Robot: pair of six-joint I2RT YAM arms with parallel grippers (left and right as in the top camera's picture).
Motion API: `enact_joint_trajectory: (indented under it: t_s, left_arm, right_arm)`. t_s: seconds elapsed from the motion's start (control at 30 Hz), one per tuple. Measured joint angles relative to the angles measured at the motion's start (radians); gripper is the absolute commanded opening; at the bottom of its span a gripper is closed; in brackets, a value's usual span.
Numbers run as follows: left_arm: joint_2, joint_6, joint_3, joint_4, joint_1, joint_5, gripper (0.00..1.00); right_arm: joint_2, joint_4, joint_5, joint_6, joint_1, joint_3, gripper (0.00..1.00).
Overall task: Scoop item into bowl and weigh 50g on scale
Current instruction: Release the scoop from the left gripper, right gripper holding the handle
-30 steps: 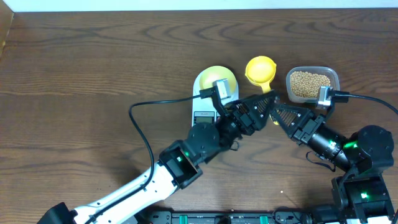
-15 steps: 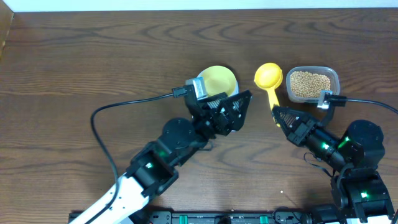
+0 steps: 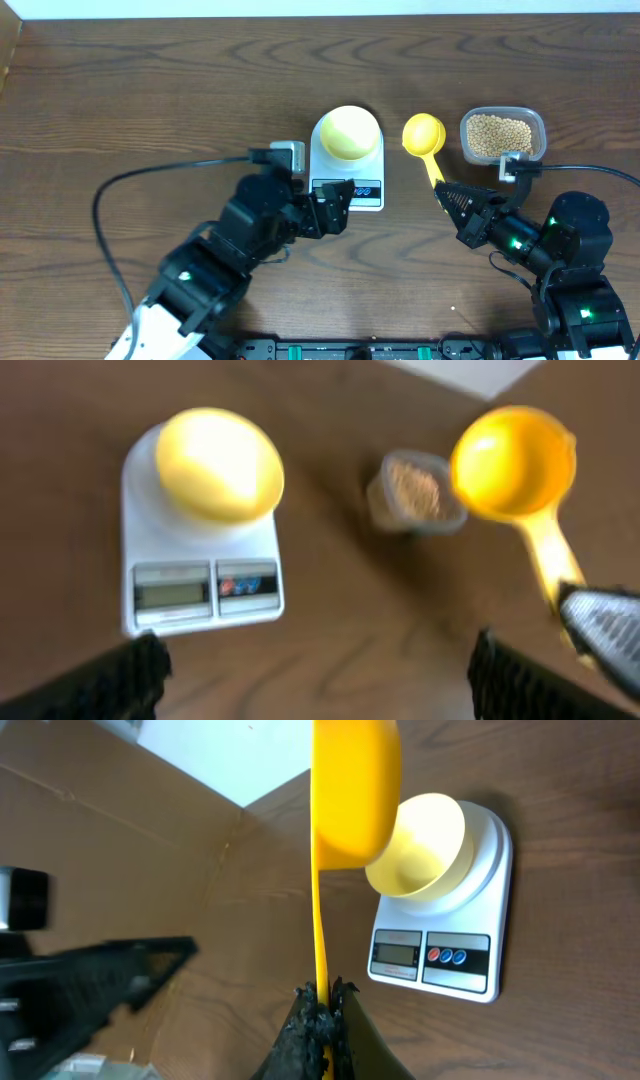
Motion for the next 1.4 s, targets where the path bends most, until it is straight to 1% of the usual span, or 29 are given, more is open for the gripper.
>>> enact_joint_trajectory:
  t_s: [0.07, 0.13, 0.27, 0.4, 0.43, 0.57, 0.67, 0.73, 0.8, 0.9, 1.03, 1.07, 1.27, 1.37, 1.4]
  left_arm:
    - [0.002, 0.043, 0.079, -0.066, 0.005, 0.014, 0.96]
    - [0.003, 0.071, 0.116, -0.071, 0.005, 0.039, 0.96]
    - [0.008, 0.090, 0.123, -0.061, 0.005, 0.085, 0.96]
    - [0.015, 0.102, 0.123, -0.055, 0.005, 0.103, 0.94]
    - [0.016, 0.105, 0.123, -0.051, 0.005, 0.105, 0.92]
    - [0.032, 0.100, 0.123, -0.047, 0.005, 0.114, 0.91]
    - [0.062, 0.032, 0.123, -0.036, 0.005, 0.118, 0.89]
    - [0.084, -0.046, 0.123, -0.027, 0.005, 0.119, 0.88]
    - [0.098, -0.109, 0.123, -0.018, 0.005, 0.119, 0.83]
    - [0.109, -0.177, 0.123, -0.002, 0.005, 0.119, 0.79]
    - [0.110, -0.229, 0.123, 0.000, 0.005, 0.101, 0.76]
    - [0.110, -0.239, 0.123, 0.000, 0.005, 0.087, 0.73]
    - [0.112, -0.292, 0.123, -0.002, 0.005, 0.010, 0.73]
    - [0.119, -0.315, 0.123, -0.002, 0.005, 0.000, 0.73]
    - [0.123, -0.319, 0.123, -0.002, 0.005, -0.006, 0.72]
  right_arm:
    - [0.000, -0.001, 0.000, -0.003, 0.006, 0.000, 0.01]
    - [0.000, -0.015, 0.000, -0.005, 0.034, 0.014, 0.01]
    - [0.003, -0.065, 0.003, -0.025, 0.092, 0.070, 0.01]
    - [0.049, -0.200, 0.050, -0.067, 0.175, 0.173, 0.02]
    - [0.060, -0.212, 0.059, -0.072, 0.187, 0.187, 0.02]
    - [0.125, -0.225, 0.092, -0.084, 0.260, 0.248, 0.01]
    - [0.162, -0.215, 0.100, -0.079, 0.322, 0.270, 0.02]
    - [0.171, -0.201, 0.103, -0.071, 0.346, 0.272, 0.02]
    - [0.174, -0.185, 0.106, -0.067, 0.367, 0.272, 0.02]
    - [0.174, -0.172, 0.106, -0.064, 0.381, 0.273, 0.01]
    - [0.174, -0.172, 0.110, -0.065, 0.381, 0.273, 0.02]
    - [0.174, -0.173, 0.111, -0.069, 0.381, 0.273, 0.02]
    - [0.174, -0.175, 0.113, -0.076, 0.381, 0.273, 0.01]
    - [0.174, -0.175, 0.106, -0.076, 0.381, 0.273, 0.01]
    - [0.174, -0.173, 0.093, -0.076, 0.381, 0.273, 0.01]
